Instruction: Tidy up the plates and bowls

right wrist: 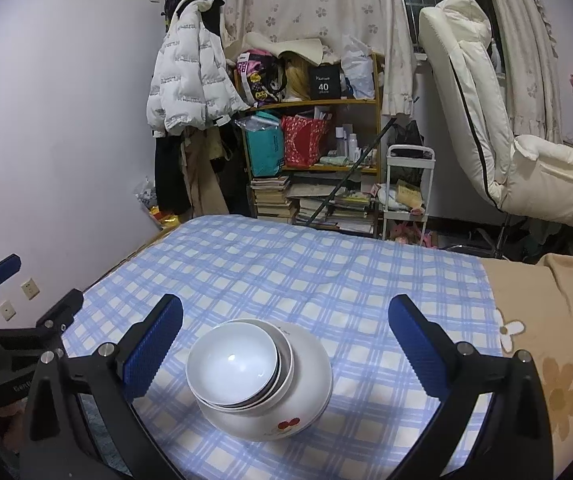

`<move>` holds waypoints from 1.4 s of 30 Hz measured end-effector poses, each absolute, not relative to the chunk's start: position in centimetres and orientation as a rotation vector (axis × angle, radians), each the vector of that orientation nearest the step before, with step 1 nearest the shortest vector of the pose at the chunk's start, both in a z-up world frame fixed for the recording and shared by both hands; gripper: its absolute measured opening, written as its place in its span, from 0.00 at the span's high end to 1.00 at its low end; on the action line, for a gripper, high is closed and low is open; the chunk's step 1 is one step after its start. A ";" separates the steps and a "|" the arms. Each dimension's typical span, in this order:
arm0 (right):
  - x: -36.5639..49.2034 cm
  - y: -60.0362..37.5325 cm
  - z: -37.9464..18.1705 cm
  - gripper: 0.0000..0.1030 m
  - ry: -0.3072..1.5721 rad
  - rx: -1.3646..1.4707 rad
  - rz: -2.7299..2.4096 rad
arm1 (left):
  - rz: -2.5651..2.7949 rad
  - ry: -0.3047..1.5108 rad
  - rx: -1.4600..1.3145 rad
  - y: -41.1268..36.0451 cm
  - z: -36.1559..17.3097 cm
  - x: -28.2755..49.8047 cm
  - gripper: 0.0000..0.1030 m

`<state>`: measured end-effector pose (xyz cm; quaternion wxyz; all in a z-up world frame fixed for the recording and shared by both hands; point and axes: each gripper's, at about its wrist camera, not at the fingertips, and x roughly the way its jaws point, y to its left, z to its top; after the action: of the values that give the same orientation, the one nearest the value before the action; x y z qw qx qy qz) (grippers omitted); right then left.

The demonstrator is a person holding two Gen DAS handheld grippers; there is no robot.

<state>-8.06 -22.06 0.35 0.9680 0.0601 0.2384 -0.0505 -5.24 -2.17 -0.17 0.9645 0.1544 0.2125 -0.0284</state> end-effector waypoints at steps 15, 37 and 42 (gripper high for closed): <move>-8.2 -22.0 0.4 0.00 0.480 0.119 -0.105 | 0.002 0.432 0.254 -0.5 0.3 -4.8 0.03; -8.2 -22.1 0.4 0.00 0.481 0.117 -0.104 | 0.004 0.419 0.245 -0.5 0.7 -5.2 0.03; -8.2 -22.1 0.4 0.00 0.480 0.117 -0.104 | 0.002 0.423 0.244 -0.5 0.8 -5.2 0.03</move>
<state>-8.19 -22.07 0.36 0.9683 0.0580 0.2375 -0.0513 -5.21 -0.55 0.76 0.9703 0.1210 0.2095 0.0011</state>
